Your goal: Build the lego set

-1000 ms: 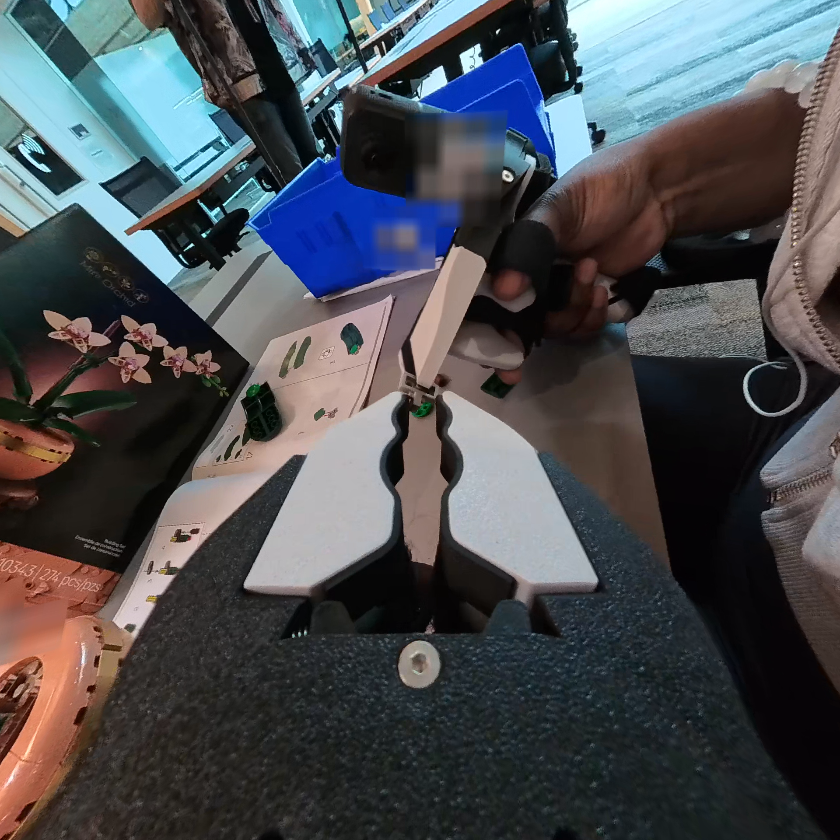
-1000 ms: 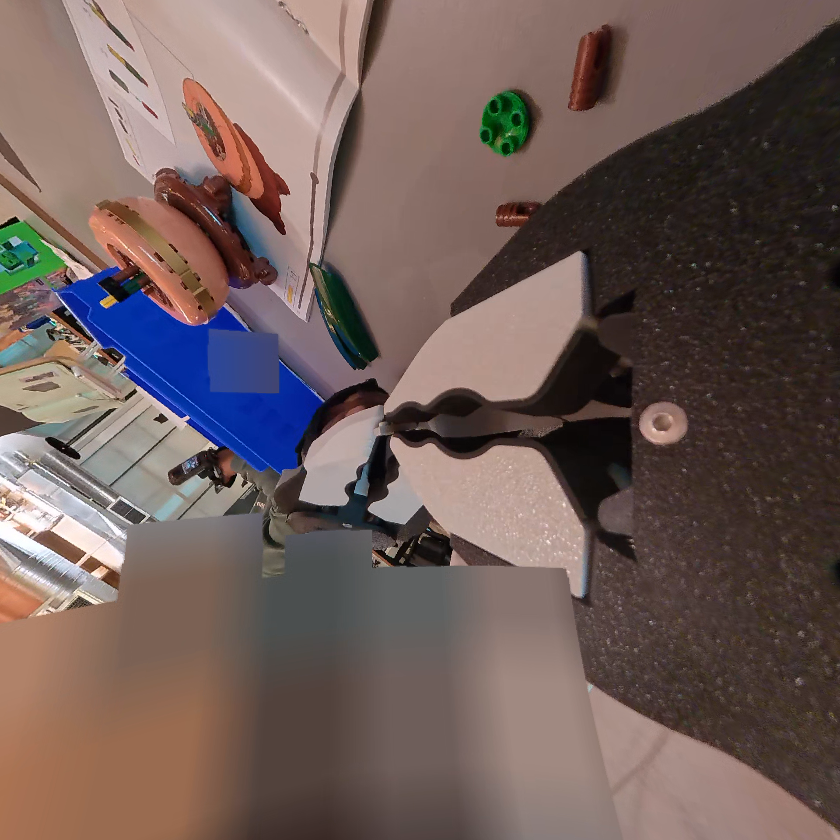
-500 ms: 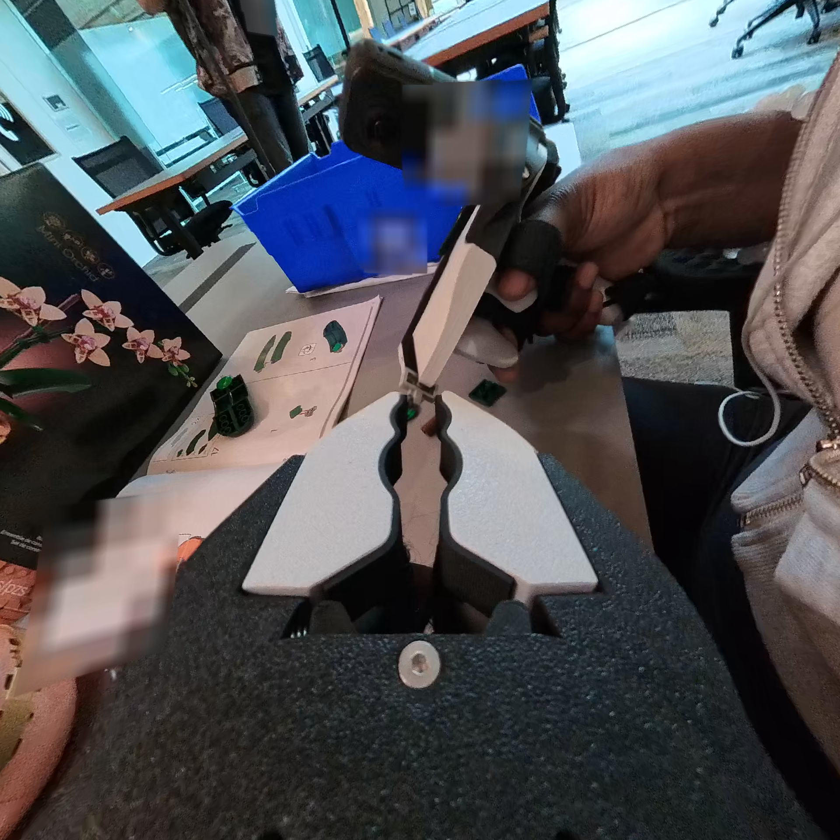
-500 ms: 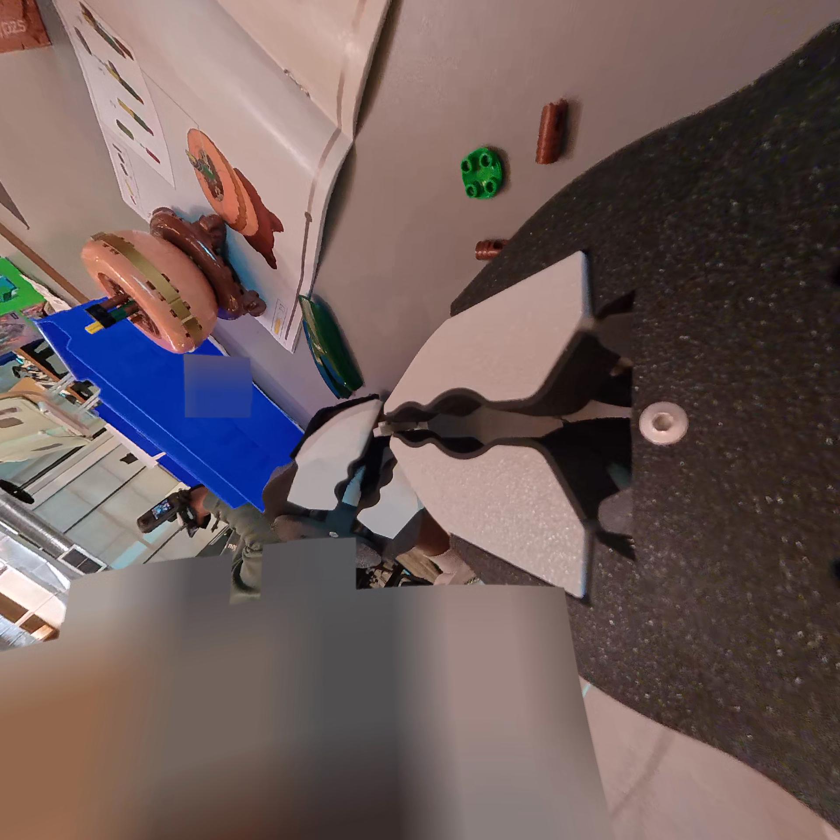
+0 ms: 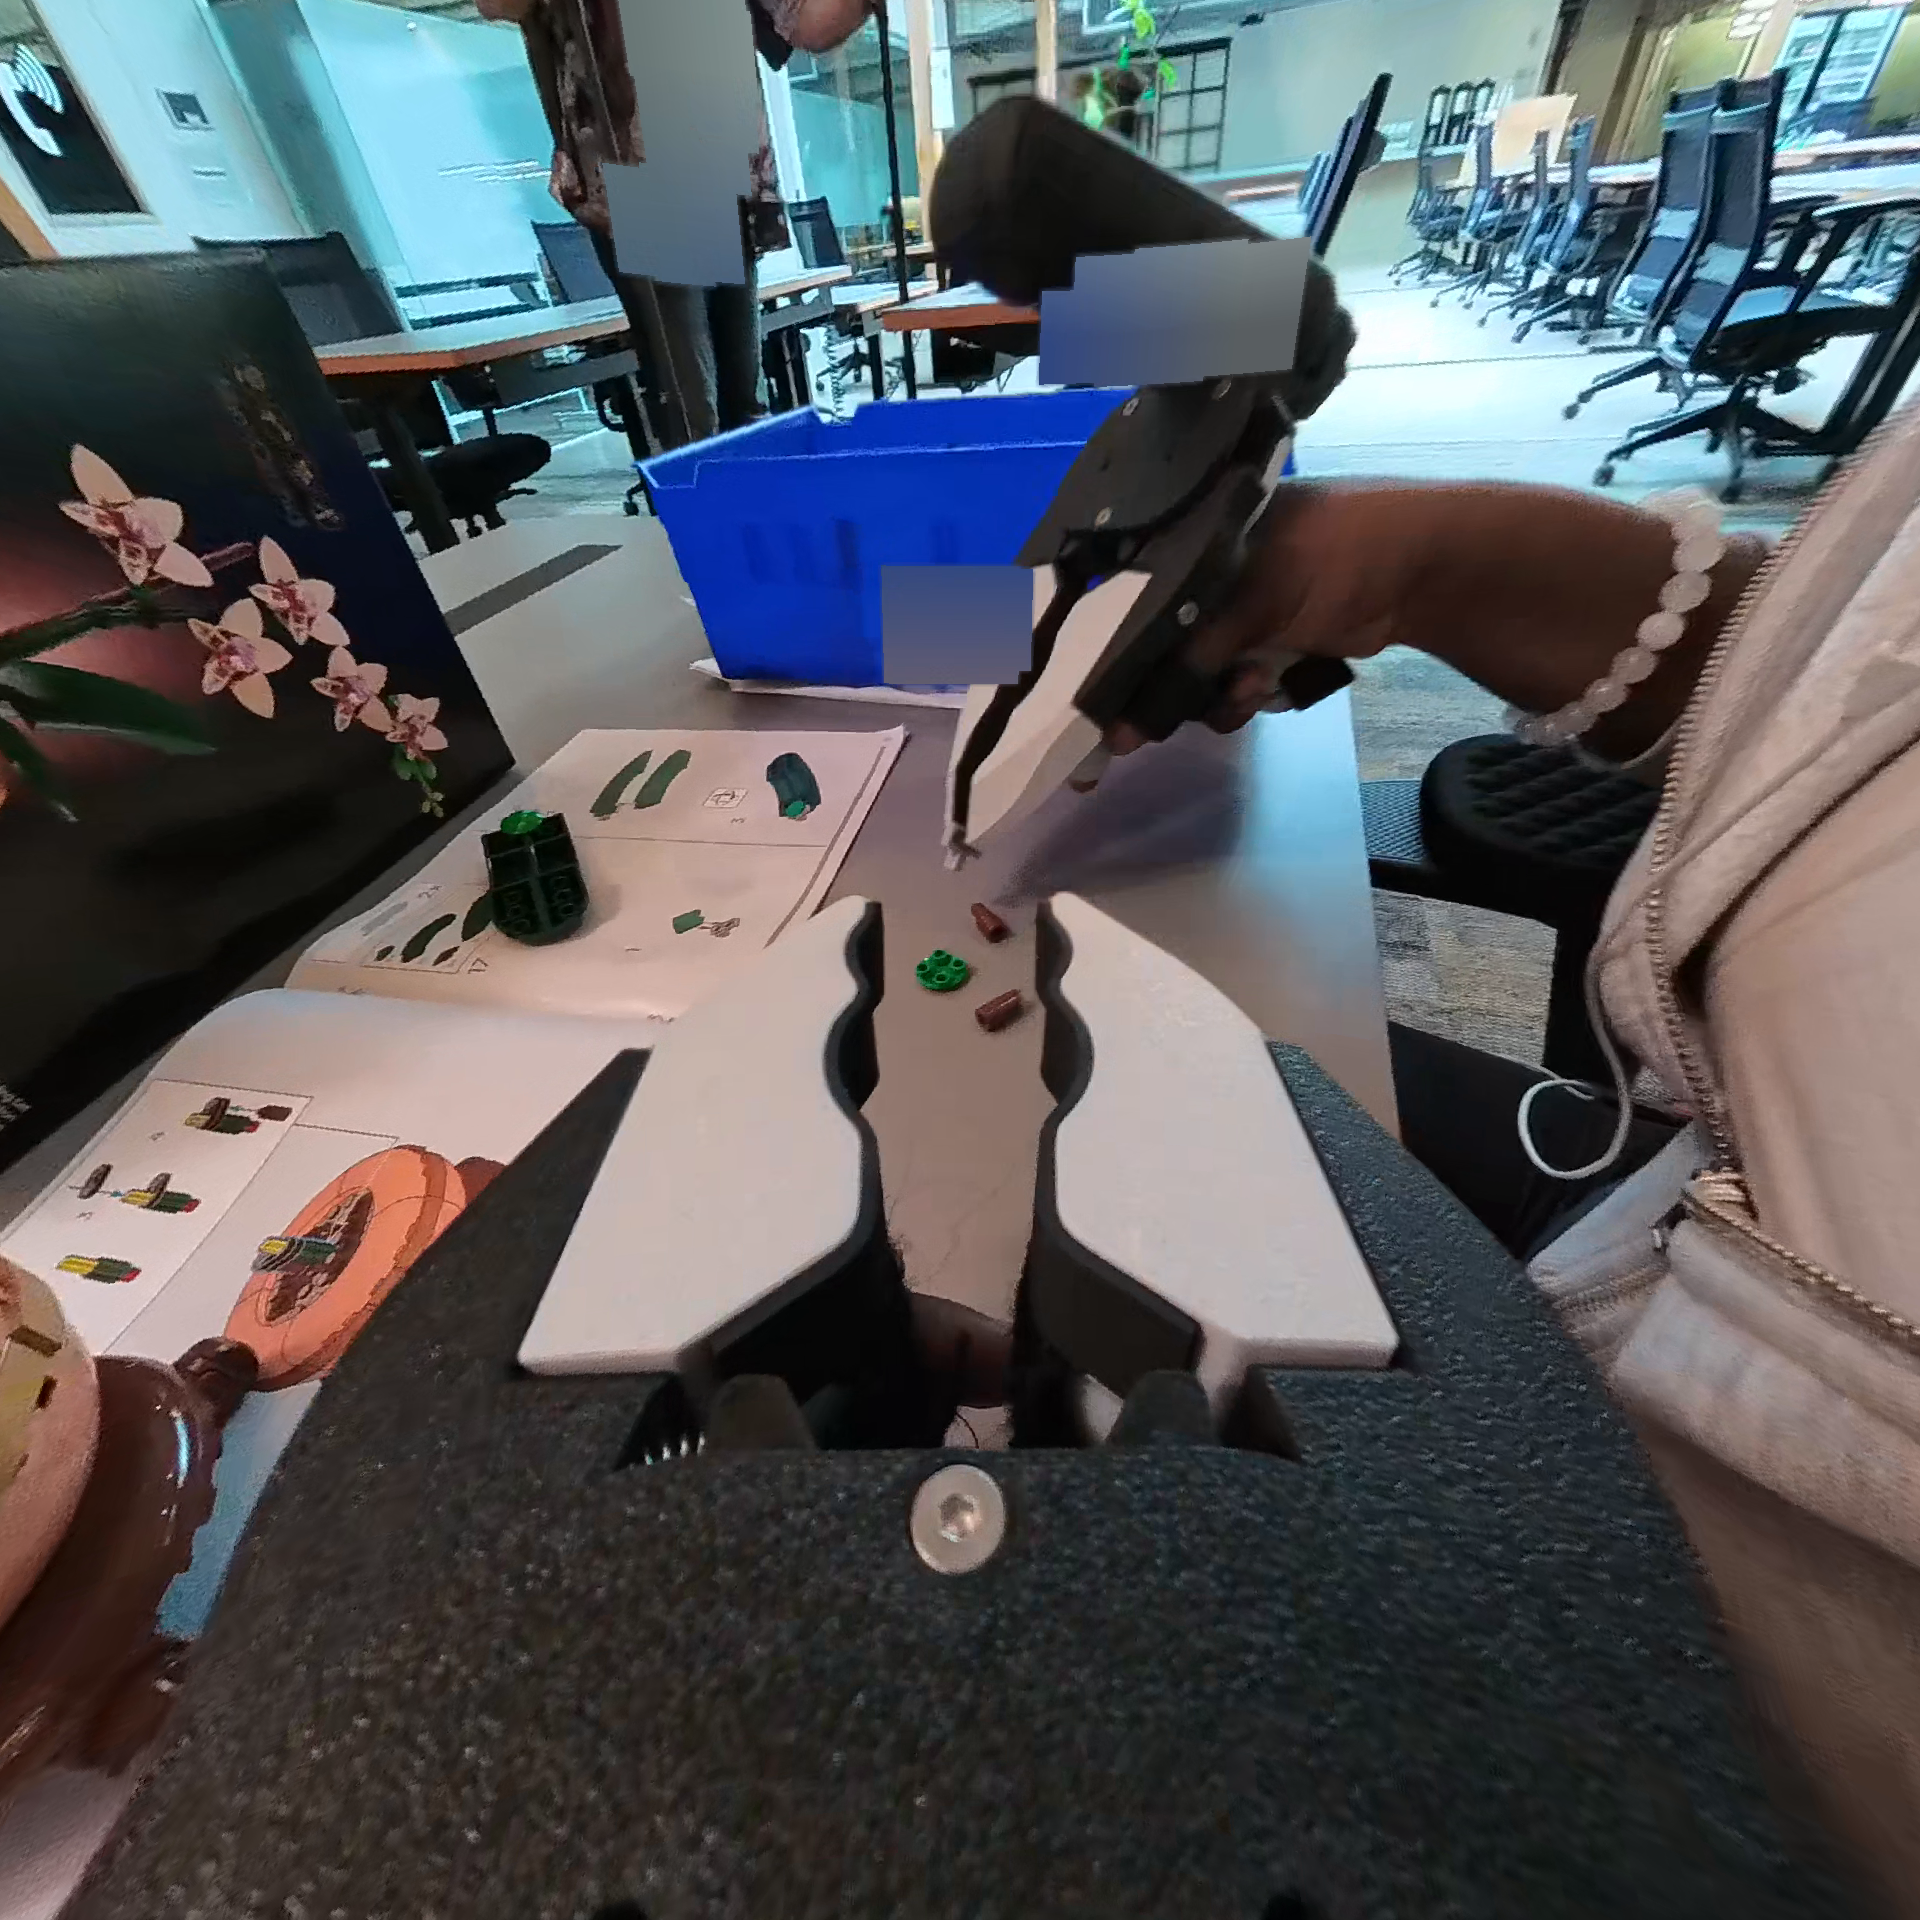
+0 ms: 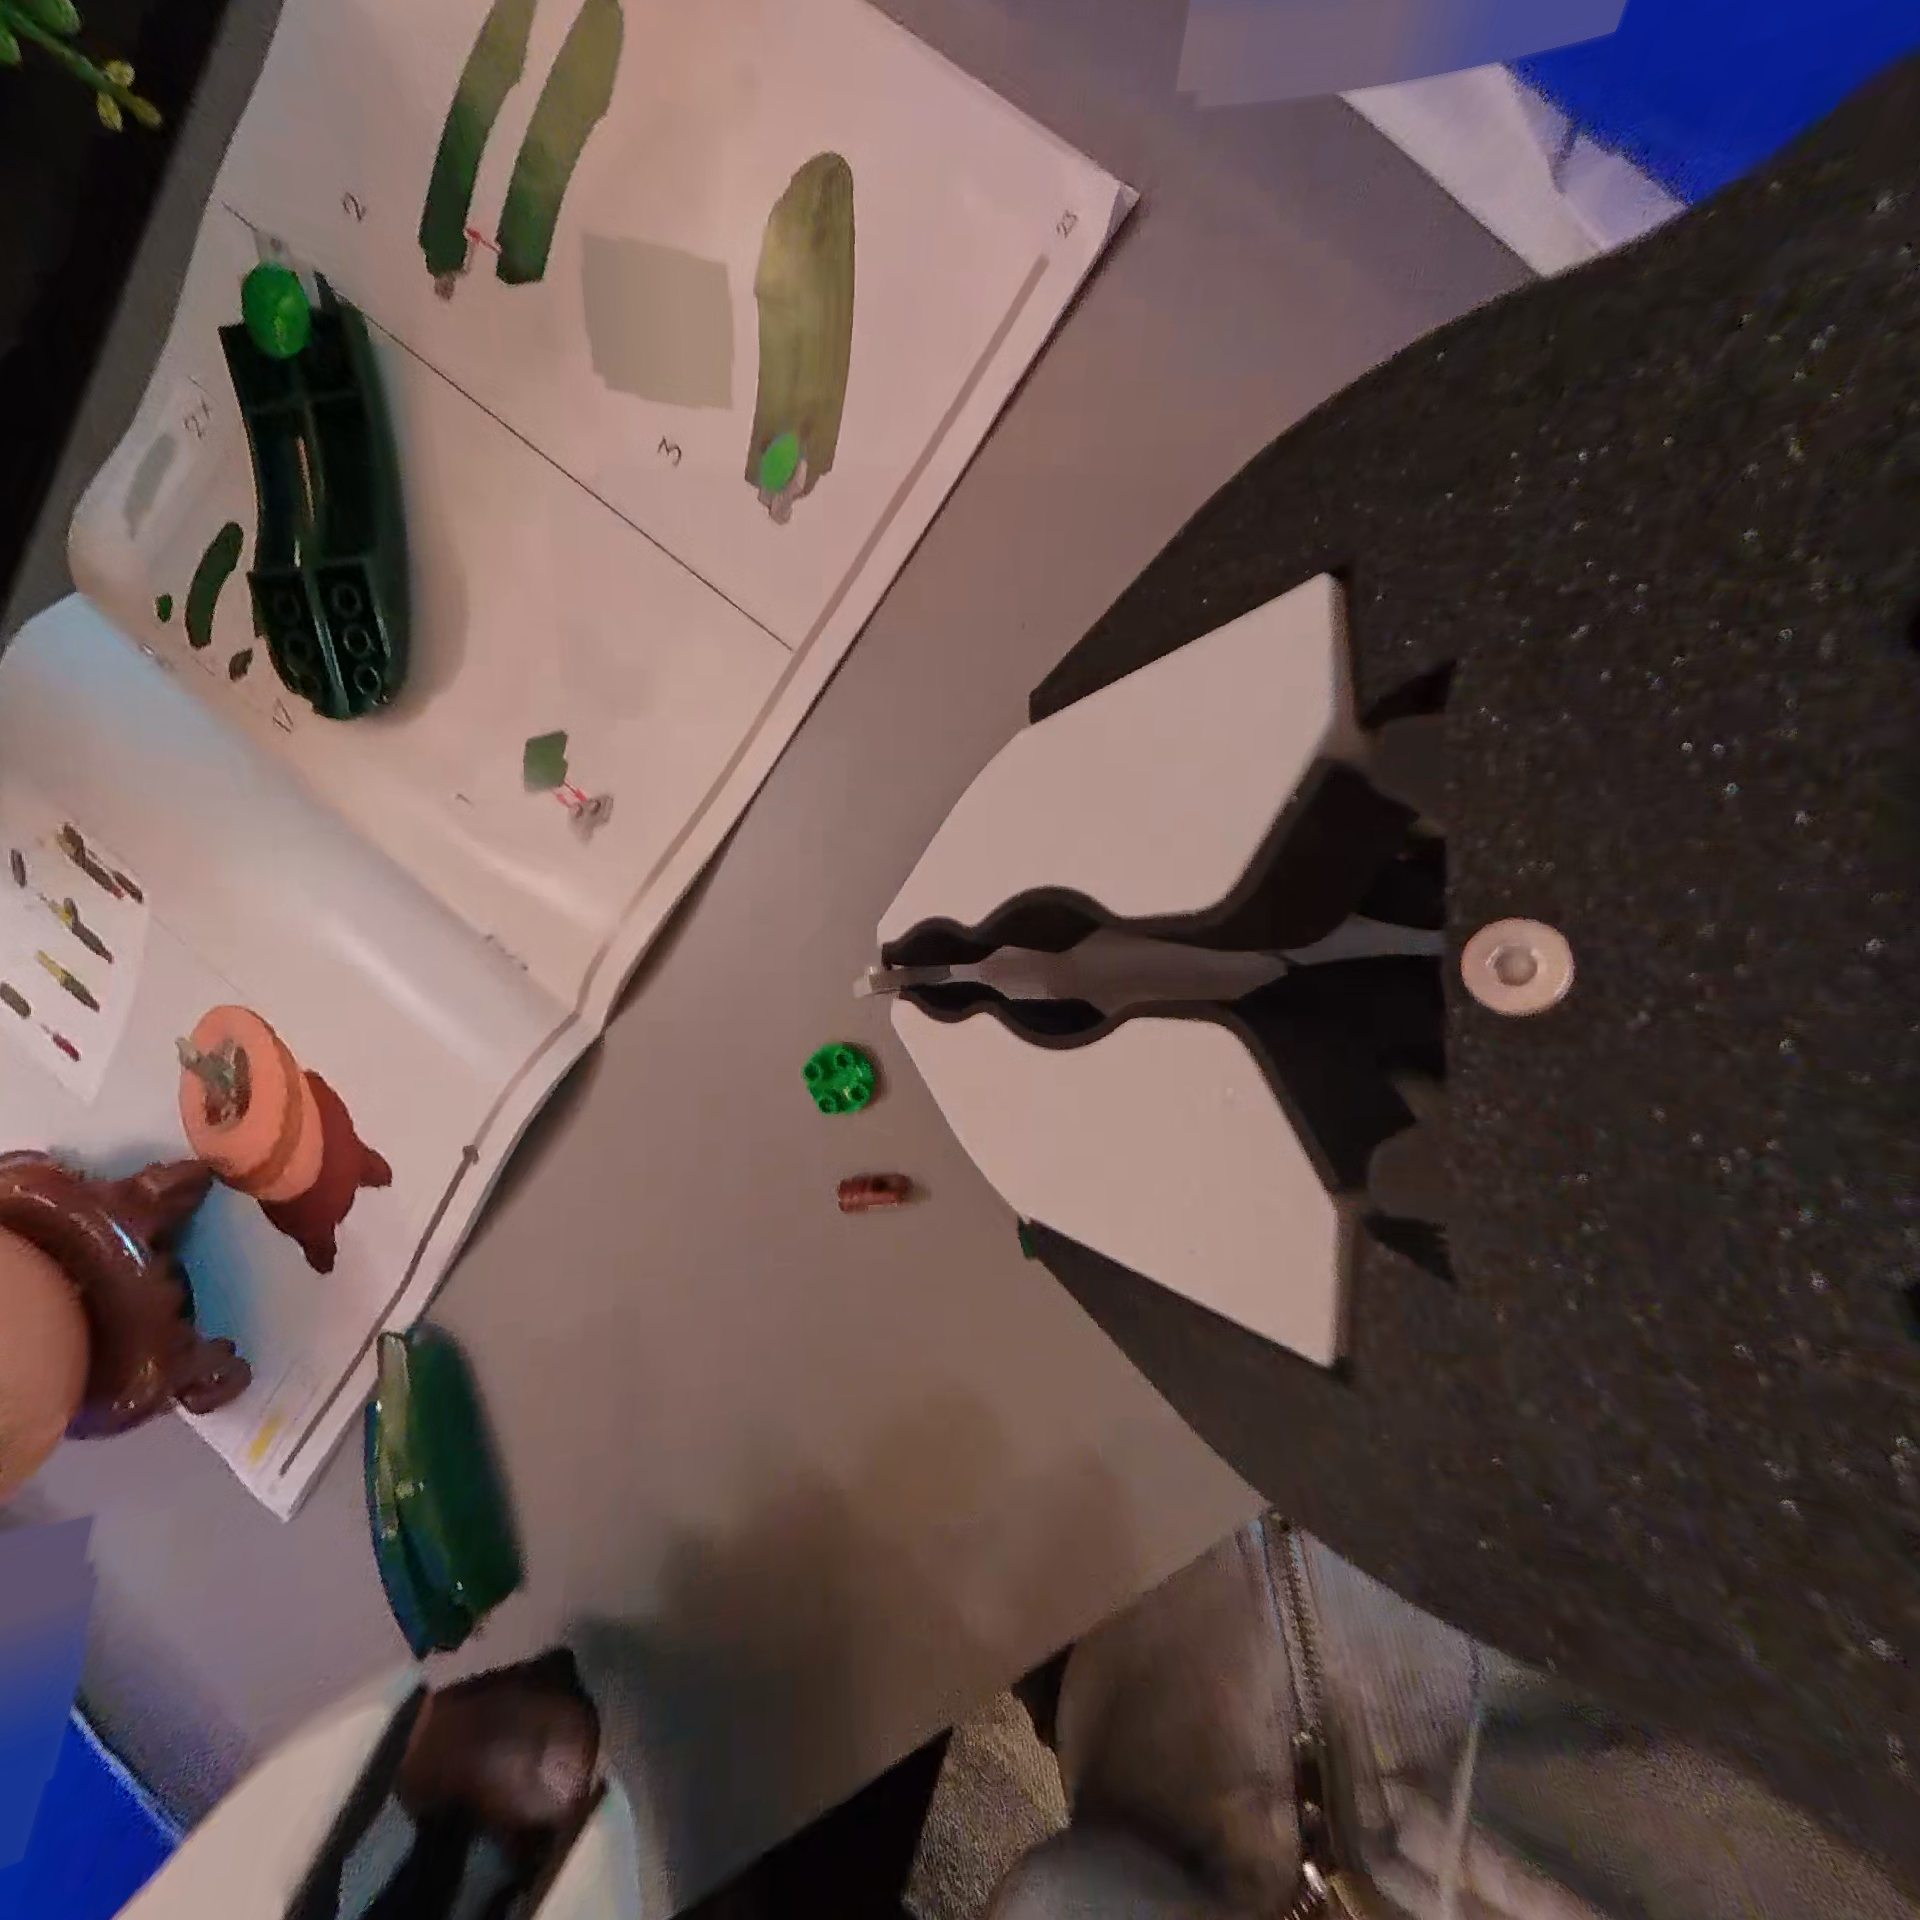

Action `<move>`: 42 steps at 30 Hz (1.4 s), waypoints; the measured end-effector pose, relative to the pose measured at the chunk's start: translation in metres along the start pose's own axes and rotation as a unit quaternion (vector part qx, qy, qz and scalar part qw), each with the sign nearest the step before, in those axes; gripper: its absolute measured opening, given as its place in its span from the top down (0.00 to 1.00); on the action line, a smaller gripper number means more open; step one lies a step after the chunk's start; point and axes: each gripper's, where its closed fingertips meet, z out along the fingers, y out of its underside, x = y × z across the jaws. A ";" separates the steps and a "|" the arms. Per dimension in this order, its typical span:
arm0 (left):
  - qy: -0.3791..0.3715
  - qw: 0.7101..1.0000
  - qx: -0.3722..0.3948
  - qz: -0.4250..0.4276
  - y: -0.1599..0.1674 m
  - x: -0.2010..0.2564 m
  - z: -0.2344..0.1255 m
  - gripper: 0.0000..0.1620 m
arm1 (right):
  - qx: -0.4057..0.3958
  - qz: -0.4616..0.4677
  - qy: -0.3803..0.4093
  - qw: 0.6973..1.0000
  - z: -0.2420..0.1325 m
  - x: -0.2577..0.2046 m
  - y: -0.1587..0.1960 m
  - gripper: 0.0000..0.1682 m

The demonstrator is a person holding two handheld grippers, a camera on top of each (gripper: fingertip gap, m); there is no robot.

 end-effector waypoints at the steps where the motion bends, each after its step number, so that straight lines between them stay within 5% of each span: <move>1: 0.004 1.000 0.000 0.001 -0.001 0.001 -0.001 0.83 | 0.004 -0.001 0.004 1.000 0.002 0.002 -0.001 0.98; 6: 0.024 1.000 -0.013 0.012 -0.002 0.010 -0.010 0.83 | -0.011 -0.010 0.025 1.000 0.010 0.012 0.006 0.96; 12: 0.033 0.999 -0.016 0.005 0.000 0.015 -0.013 0.83 | -0.020 -0.071 0.016 0.997 0.000 0.004 0.008 0.81; 17: 0.043 0.999 -0.030 0.006 0.006 0.020 -0.008 0.83 | -0.031 -0.163 0.084 0.982 -0.014 0.014 0.009 0.91; 31: 0.084 0.992 -0.097 -0.008 0.020 0.046 0.035 0.87 | -0.031 -0.160 0.025 0.986 -0.005 -0.007 0.018 0.71; 38: 0.083 0.984 -0.158 0.020 0.036 0.051 0.039 0.86 | -0.031 -0.328 -0.064 0.942 -0.016 -0.047 0.028 0.84; 42: 0.072 0.989 -0.125 -0.017 0.025 0.048 0.032 0.86 | -0.086 -0.316 -0.102 0.939 -0.005 -0.051 0.038 0.84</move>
